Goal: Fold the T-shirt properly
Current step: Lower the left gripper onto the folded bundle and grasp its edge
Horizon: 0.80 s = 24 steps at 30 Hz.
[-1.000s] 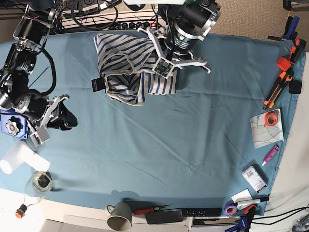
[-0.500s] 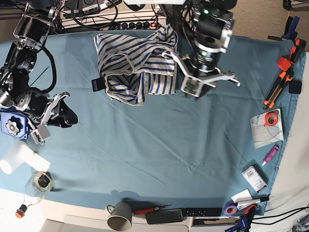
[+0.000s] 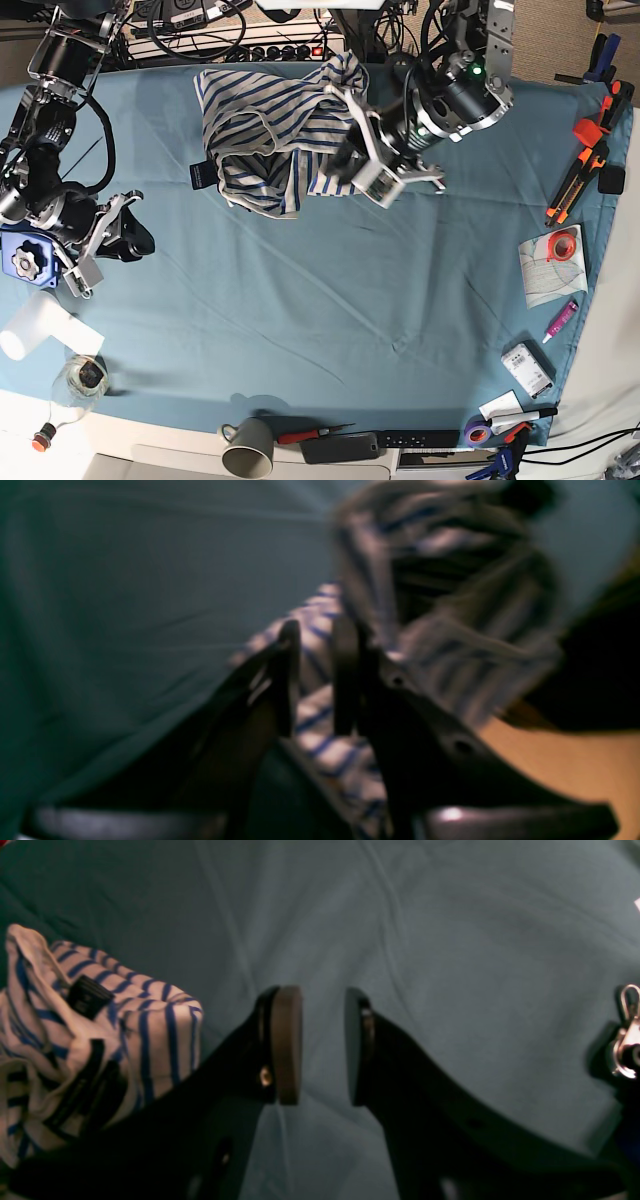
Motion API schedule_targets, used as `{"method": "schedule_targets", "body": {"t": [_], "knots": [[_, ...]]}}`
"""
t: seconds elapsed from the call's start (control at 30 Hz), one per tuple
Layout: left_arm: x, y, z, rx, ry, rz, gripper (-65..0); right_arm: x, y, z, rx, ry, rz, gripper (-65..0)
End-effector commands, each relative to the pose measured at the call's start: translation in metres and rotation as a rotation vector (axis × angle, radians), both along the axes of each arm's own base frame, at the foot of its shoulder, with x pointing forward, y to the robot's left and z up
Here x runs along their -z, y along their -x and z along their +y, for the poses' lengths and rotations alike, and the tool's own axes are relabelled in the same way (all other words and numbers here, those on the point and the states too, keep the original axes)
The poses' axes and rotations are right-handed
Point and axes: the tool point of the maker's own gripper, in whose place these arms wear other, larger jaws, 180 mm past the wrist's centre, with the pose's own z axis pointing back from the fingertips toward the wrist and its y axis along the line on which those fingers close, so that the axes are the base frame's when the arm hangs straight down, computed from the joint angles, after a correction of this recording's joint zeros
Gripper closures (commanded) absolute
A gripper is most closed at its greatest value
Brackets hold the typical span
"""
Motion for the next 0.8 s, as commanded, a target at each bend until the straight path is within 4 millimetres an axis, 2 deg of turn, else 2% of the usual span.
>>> {"method": "schedule_targets", "body": {"t": [0.0, 0.13, 0.3, 0.47, 0.67, 0.77], "knots": [[-0.014, 0.002, -0.007, 0.033, 0.048, -0.032, -12.6, -0.016, -0.007, -0.003, -0.002, 0.009, -0.054, -15.4], [-0.013, 0.009, -0.013, 0.073, 0.048, -0.038, -12.6, -0.016, -0.007, -0.004, 0.002, 0.013, -0.056, -15.4], [-0.012, 0.013, -0.029, 0.111, 0.002, -0.100, -20.8, -0.016, -0.007, -0.004, 0.002, 0.012, -0.057, -15.4], [-0.014, 0.033, -0.057, 0.207, -0.009, -0.116, -20.8, -0.014, -0.007, -0.008, 0.012, 0.033, -0.050, -15.4], [-0.010, 0.036, -0.064, 0.191, -0.031, -0.106, -20.8, -0.012, -0.007, -0.010, 0.019, 0.048, -0.045, -15.4], [-0.001, 0.033, -0.068, 0.189, -0.035, -0.078, -20.8, -0.012, -0.007, -0.010, 0.019, 0.048, -0.045, -15.4]]}}
